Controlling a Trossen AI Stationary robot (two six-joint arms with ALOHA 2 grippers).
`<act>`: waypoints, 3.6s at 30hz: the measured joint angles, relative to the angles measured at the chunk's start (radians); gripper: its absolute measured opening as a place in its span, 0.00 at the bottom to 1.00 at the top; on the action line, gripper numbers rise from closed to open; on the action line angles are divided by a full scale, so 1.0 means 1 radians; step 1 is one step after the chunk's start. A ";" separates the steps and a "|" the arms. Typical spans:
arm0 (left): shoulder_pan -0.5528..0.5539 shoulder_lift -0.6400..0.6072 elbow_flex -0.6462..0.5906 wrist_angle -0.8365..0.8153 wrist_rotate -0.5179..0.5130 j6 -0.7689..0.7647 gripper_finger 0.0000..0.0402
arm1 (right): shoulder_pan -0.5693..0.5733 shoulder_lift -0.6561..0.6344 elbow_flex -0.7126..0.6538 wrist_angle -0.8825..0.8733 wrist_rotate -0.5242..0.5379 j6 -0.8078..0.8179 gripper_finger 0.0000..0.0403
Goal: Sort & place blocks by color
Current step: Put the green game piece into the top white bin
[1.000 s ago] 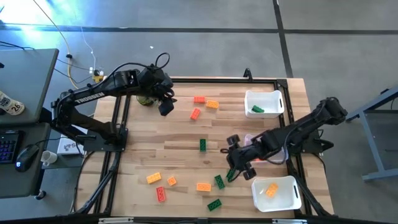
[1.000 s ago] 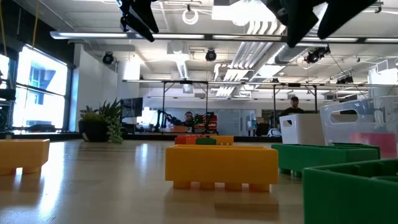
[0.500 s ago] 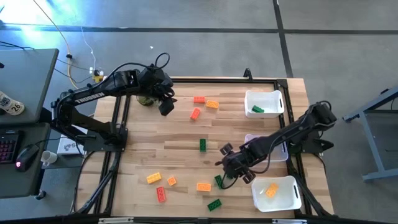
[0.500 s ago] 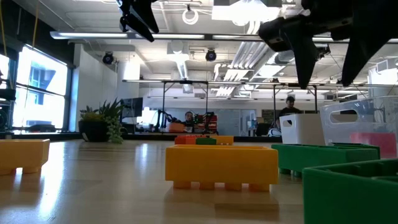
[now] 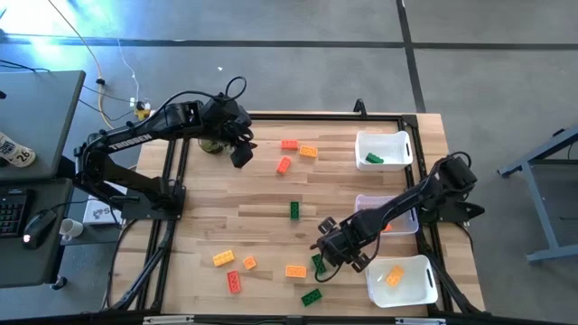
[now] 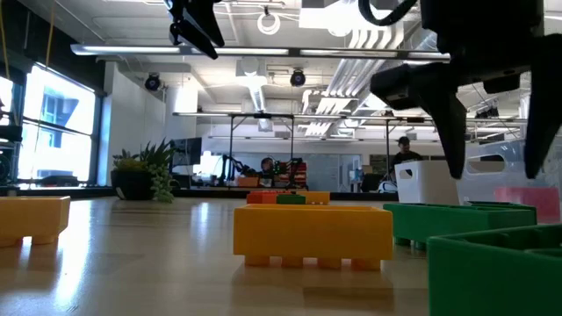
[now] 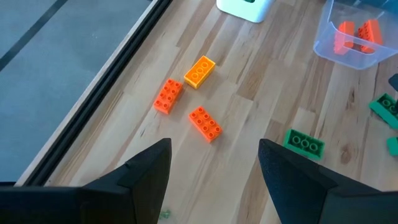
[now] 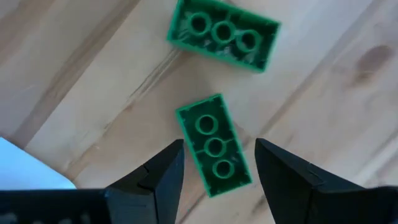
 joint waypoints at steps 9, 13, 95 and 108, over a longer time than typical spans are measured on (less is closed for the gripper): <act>0.000 0.000 0.000 0.000 0.000 0.003 0.57 | 0.010 0.031 0.000 0.000 0.068 0.002 0.46; 0.000 0.000 0.000 0.000 0.000 0.003 0.57 | 0.010 0.031 0.000 0.000 0.051 0.000 0.46; 0.014 0.000 0.001 -0.015 -0.163 0.112 0.57 | -0.653 0.094 0.459 -0.848 0.620 0.694 0.26; 0.118 0.000 0.001 0.002 -0.210 0.036 0.57 | -0.857 -0.135 0.134 -0.821 0.629 0.660 0.26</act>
